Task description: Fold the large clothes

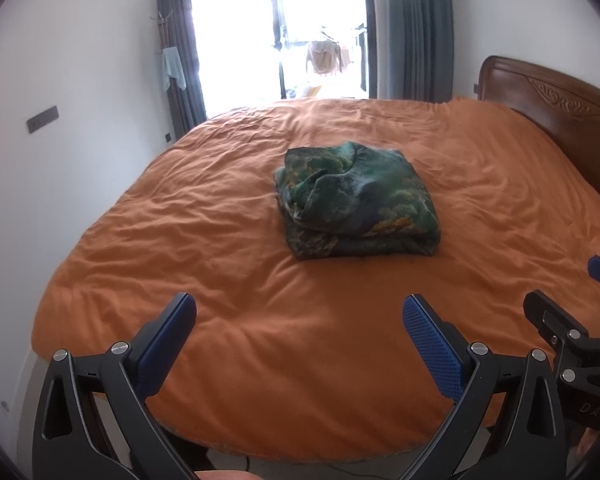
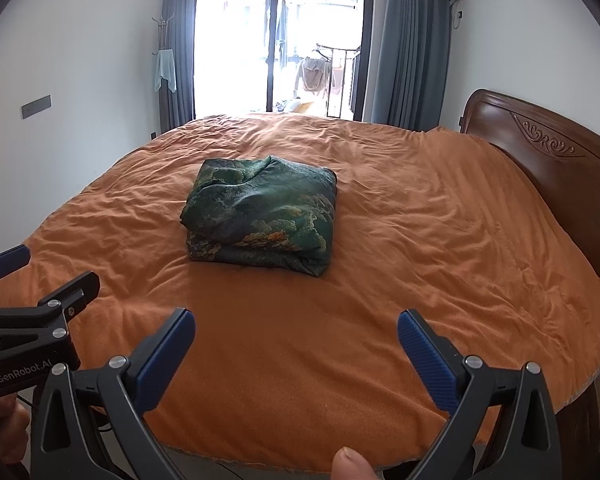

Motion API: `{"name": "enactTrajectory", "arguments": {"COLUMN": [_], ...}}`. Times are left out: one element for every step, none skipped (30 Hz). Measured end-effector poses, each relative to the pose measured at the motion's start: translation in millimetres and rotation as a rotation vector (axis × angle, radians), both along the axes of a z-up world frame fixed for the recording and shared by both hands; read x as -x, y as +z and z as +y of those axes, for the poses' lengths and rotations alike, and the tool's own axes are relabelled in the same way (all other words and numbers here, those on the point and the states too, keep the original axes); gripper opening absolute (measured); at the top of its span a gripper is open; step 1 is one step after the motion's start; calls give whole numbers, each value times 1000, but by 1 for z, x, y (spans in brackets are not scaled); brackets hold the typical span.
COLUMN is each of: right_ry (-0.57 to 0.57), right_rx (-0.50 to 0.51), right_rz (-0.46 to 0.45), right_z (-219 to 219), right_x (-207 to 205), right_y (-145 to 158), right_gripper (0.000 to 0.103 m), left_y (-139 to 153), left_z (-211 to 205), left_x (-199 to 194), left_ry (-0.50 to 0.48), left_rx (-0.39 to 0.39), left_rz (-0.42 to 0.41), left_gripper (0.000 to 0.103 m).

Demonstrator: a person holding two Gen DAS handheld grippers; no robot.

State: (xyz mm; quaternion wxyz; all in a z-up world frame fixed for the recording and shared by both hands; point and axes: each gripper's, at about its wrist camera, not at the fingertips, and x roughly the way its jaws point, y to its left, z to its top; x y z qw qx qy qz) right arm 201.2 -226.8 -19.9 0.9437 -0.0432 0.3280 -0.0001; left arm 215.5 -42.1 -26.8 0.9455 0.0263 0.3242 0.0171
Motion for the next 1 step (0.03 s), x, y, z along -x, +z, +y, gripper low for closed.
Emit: {"name": "enactTrajectory", "arguments": {"right_ry": [-1], "right_rx": [-1], "right_rz": [3], "right_z": [0], "right_x": [-1], "right_y": [0], "right_gripper": [103], "left_y": [-1], "left_z": [0], "left_x": [0], "left_ry": [2], "left_rx": [1], "left_rz": [1], "left_gripper": [103]}}
